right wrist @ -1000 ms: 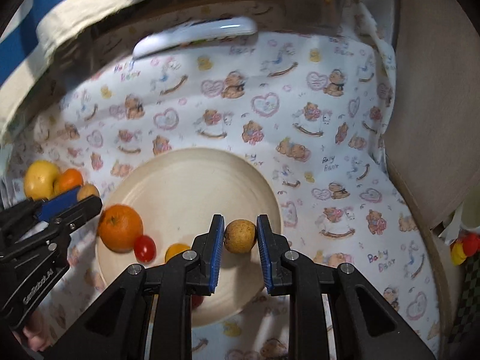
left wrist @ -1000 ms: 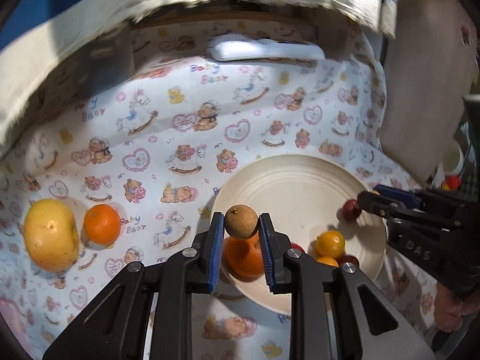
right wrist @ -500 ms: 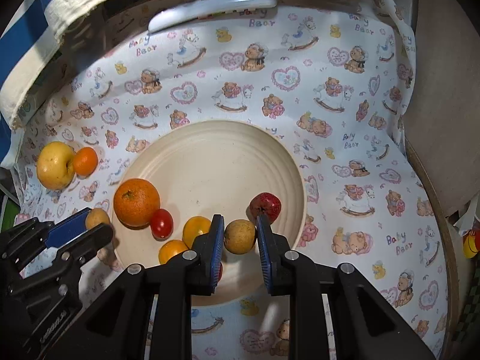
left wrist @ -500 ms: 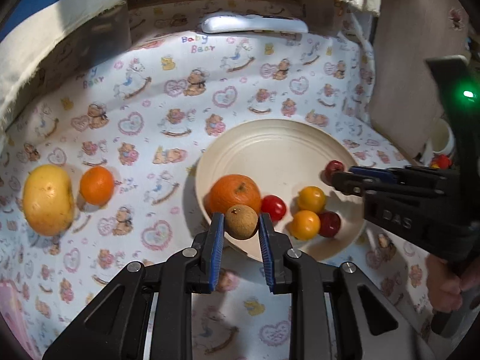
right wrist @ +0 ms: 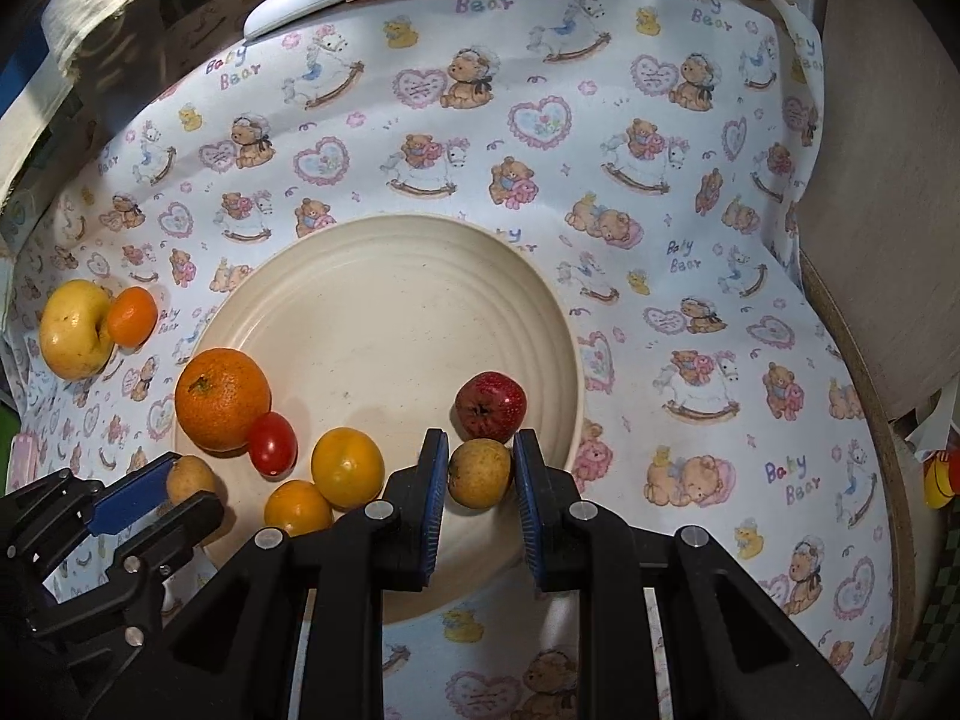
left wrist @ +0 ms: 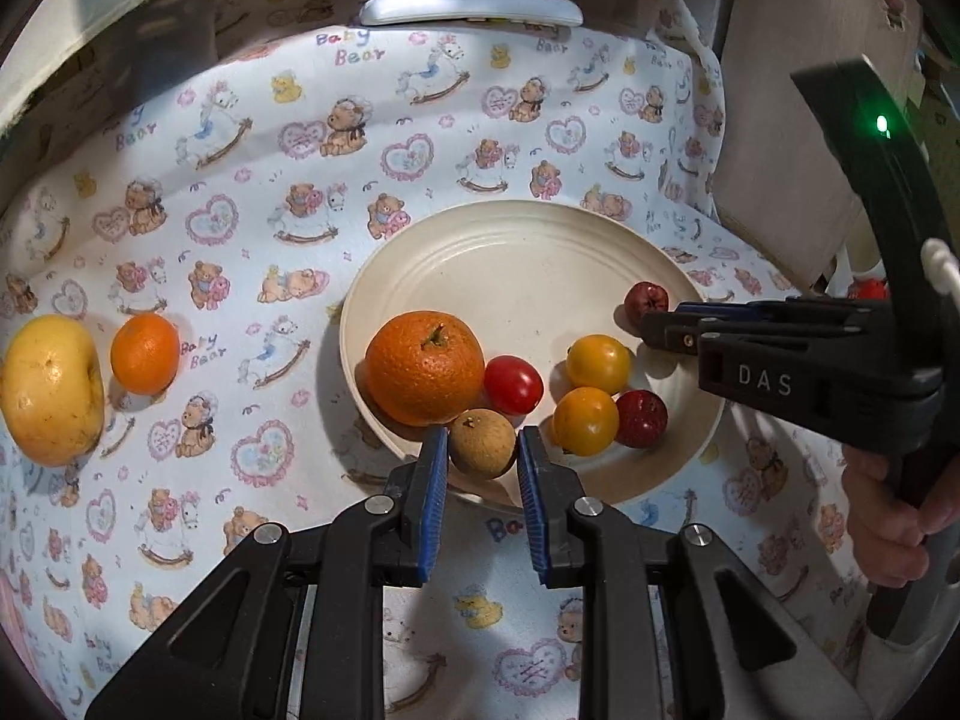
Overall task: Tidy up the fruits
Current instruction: 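Release the brown fruit onto the plate with the left tool while the right tool releases its fruit, then move both tools back to the yellow fruit and the mandarin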
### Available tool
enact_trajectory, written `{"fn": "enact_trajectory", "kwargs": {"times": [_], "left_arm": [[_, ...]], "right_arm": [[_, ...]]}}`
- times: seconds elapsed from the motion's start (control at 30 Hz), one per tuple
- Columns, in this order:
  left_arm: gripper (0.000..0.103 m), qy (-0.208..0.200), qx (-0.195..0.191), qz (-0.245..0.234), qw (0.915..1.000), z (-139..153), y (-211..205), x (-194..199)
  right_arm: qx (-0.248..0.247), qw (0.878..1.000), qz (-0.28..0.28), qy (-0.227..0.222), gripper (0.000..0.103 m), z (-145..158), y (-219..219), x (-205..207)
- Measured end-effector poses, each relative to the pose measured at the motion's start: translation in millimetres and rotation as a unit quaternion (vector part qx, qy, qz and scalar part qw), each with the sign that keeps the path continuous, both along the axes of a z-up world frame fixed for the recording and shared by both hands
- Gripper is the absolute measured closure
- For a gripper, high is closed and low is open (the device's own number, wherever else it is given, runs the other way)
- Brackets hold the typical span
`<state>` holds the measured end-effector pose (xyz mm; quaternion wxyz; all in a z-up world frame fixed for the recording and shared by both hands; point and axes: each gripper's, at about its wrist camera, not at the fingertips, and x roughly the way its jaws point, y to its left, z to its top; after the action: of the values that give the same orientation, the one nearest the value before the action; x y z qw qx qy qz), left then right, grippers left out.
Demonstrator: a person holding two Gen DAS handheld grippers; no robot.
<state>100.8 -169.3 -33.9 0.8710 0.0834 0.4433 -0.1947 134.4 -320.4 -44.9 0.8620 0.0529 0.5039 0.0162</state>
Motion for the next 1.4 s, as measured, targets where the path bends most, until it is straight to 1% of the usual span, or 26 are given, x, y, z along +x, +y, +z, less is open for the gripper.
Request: {"fn": "enact_trajectory", "kwargs": {"times": [0.07, 0.17, 0.27, 0.33, 0.47, 0.6, 0.67, 0.7, 0.73, 0.77, 0.8, 0.83, 0.87, 0.93, 0.97, 1.03, 1.1, 1.17, 1.23, 1.3, 1.33, 1.37, 1.4], "left_arm": [[0.081, -0.011, 0.009, -0.002, 0.9999, 0.4, -2.3, -2.4], [0.08, -0.004, 0.002, -0.009, 0.9999, -0.2, -3.1, -2.6], [0.08, -0.02, 0.015, -0.011, 0.9996, 0.5, -6.1, -5.4], [0.08, -0.024, 0.014, -0.022, 0.9994, 1.0, -8.7, -8.4], [0.08, -0.034, 0.01, -0.026, 0.9991, 4.3, -10.4, -11.8], [0.075, -0.044, 0.001, -0.015, 0.9989, 10.3, -5.9, -13.0], [0.075, -0.061, -0.005, -0.002, 0.9981, 16.4, -1.1, -14.0], [0.073, -0.073, -0.008, 0.007, 0.9973, 20.7, 2.1, -15.1], [0.069, -0.083, -0.013, 0.014, 0.9964, 24.9, 5.3, -15.9], [0.067, -0.092, -0.02, 0.02, 0.9954, 29.3, 8.9, -17.0], [0.062, -0.102, -0.026, 0.026, 0.9941, 34.0, 12.6, -18.6], [0.057, -0.113, -0.032, 0.031, 0.9926, 38.9, 16.5, -20.4], [0.054, -0.122, -0.037, 0.034, 0.9913, 42.9, 19.8, -22.1], [0.037, -0.145, -0.051, 0.048, 0.987, 50.9, 29.3, -27.1], [0.033, -0.155, -0.058, 0.056, 0.9847, 54.1, 34.3, -29.6], [0.022, -0.174, -0.069, 0.065, 0.9802, 60.5, 44.5, -35.3], [0.019, -0.194, -0.069, 0.069, 0.9761, 66.3, 53.1, -41.1], [0.015, -0.215, -0.065, 0.079, 0.9711, 71.8, 62.1, -47.5], [0.008, -0.238, -0.063, 0.09, 0.965, 76.5, 72.9, -53.7], [0.003, -0.263, -0.065, 0.095, 0.958, 79.8, 84.4, -61.8], [0.001, -0.275, -0.068, 0.091, 0.9546, 80.0, 91.1, -66.5], [0.001, -0.283, -0.07, 0.085, 0.9528, 79.0, 95.7, -69.2], [0.001, -0.29, -0.066, 0.083, 0.9512, 76.9, 101.2, -71.6]], "right_arm": [[-0.003, 1.0, 0.0, -0.001, 0.08, 0.6, 1.3, -0.6], [-0.002, 1.0, 0.005, -0.004, 0.08, 2.6, 2.4, -1.3], [0.001, 1.0, 0.004, -0.016, 0.08, 6.5, 2.9, -3.5], [0.007, 1.0, 0.002, -0.022, 0.08, 9.7, 2.7, -5.7], [0.01, 1.0, 0.002, -0.028, 0.079, 13.2, 2.8, -7.9], [0.008, 0.999, -0.003, -0.042, 0.079, 18.5, 2.7, -11.6], [0.012, 0.998, -0.008, -0.059, 0.079, 23.2, 1.7, -14.2], [0.012, 0.997, -0.011, -0.069, 0.079, 25.7, 1.0, -15.5], [0.009, 0.997, -0.015, -0.08, 0.079, 28.5, 1.1, -17.0], [0.001, 0.996, -0.019, -0.091, 0.076, 31.8, 1.8, -19.0], [-0.005, 0.994, -0.021, -0.103, 0.071, 35.1, 2.5, -21.2], [-0.003, 0.993, -0.021, -0.113, 0.06, 38.1, 2.3, -22.9], [-0.001, 0.993, -0.021, -0.119, 0.051, 40.4, 1.9, -23.9], [-0.005, 0.99, -0.023, -0.138, 0.051, 46.3, 2.5, -27.6], [-0.007, 0.989, -0.023, -0.145, 0.051, 48.4, 3.5, -28.9], [-0.006, 0.987, -0.021, -0.162, 0.049, 53.0, 5.2, -32.2], [0.0, 0.984, -0.021, -0.176, 0.046, 56.5, 5.3, -36.0], [-0.002, 0.98, -0.021, -0.198, 0.036, 61.1, 7.3, -41.4], [-0.015, 0.974, -0.027, -0.226, 0.034, 66.2, 10.6, -48.1], [-0.025, 0.968, -0.025, -0.249, 0.03, 70.6, 14.5, -53.4], [-0.022, 0.966, -0.021, -0.257, 0.024, 72.5, 15.8, -55.6], [-0.018, 0.964, -0.019, -0.264, 0.019, 74.0, 16.0, -57.2], [-0.013, 0.962, -0.02, -0.272, 0.018, 75.7, 16.2, -59.9]]}}
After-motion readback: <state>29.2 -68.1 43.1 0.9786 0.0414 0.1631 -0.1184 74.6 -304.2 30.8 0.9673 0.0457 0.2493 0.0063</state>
